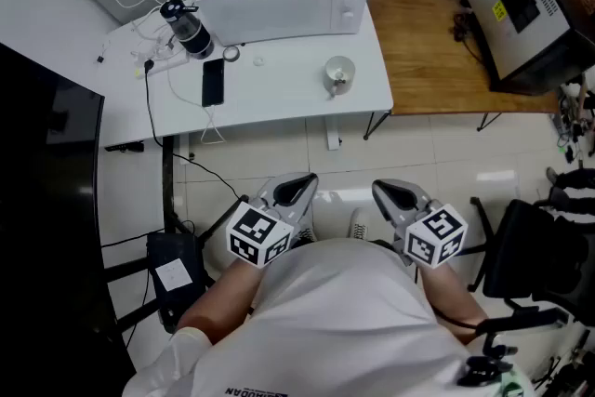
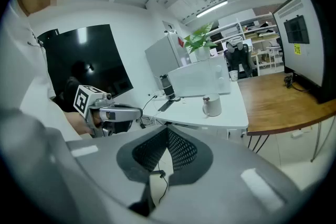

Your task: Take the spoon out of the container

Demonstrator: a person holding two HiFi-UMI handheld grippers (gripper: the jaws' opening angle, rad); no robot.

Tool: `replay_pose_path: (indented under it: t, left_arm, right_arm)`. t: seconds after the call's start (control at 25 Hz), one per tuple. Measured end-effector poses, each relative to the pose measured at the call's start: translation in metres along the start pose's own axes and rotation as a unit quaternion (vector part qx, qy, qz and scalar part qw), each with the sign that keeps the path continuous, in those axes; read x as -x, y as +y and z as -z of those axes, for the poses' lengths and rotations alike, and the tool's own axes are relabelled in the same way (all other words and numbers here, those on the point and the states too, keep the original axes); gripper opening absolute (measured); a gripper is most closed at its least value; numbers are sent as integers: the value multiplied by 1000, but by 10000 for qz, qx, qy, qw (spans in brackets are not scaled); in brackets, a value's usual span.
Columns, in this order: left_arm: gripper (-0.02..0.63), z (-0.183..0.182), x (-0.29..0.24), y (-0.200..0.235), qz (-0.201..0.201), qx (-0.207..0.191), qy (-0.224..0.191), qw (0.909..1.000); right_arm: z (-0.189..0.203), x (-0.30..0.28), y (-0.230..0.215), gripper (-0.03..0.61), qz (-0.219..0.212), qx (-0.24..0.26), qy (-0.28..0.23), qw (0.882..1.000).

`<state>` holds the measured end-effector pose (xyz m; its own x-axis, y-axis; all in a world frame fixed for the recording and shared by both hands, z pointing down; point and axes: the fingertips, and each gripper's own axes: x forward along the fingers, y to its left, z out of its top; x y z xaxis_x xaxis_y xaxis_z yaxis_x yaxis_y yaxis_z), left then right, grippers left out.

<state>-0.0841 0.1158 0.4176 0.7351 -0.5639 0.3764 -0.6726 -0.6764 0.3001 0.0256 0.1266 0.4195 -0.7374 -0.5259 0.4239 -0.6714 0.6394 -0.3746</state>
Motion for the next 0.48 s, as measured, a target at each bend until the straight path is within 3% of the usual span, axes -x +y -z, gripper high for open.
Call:
replay_pose_path:
  t: [0.2, 0.48]
  left_arm:
    - [5, 0, 16, 19, 5, -41, -60, 10000]
    - [5, -2, 30, 29, 320, -64, -95, 9994]
  right_arm:
    - [-3, -18, 13, 6, 53, 23, 8, 10000]
    - [-18, -44, 32, 6, 174, 75, -35, 9998]
